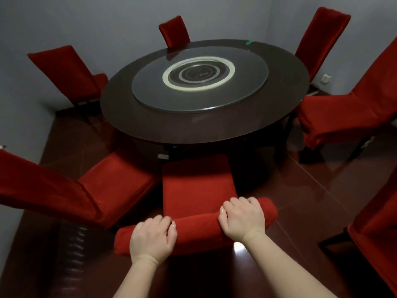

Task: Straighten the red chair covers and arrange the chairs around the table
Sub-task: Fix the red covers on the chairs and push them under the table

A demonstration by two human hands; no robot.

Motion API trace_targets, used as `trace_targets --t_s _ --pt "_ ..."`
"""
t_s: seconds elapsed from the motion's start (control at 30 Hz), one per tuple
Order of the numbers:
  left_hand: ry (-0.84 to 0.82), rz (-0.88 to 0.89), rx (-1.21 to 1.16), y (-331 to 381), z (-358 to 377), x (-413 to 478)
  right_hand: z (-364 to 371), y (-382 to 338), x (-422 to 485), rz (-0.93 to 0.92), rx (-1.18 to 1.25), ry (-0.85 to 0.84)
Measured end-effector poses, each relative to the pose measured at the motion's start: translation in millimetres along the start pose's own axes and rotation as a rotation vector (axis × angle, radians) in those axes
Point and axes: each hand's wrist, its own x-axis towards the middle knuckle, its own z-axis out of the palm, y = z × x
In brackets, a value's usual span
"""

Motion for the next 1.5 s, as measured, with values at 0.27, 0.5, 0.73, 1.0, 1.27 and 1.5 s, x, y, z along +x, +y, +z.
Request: trace_targets --t_s 0.27,0.5,0.73,1.0,1.27,1.5 --pt "-0.128 0.030 -0.029 -6.2 -1.7 9.6 -1.4 -2.4 5.7 0.075 0.013 -0.066" --pt "-0.400 0.076 -0.104 -11.8 -6.1 19.1 -29.4 -8.1 -12.2 0.384 0.170 -0.244" --pt "-0.638 0.000 -0.192 17.5 -27.4 89.7 -92.7 47.1 -35.4 0.657 0.134 -0.241" --pt "-0.577 0.338 -0.328 156.1 -89.4 161.0 -179.3 142.7 -71.5 0.904 -0.050 -0.221" --pt "-0.643 0.570 -0.341 245.0 -111.4 208.5 -230.8 246.4 -66.1 1.034 0.018 -0.178" --pt "-0.661 0.644 -0.302 327.4 -124.4 283.6 -249.8 347.0 -59.0 1.133 0.097 -0.191"
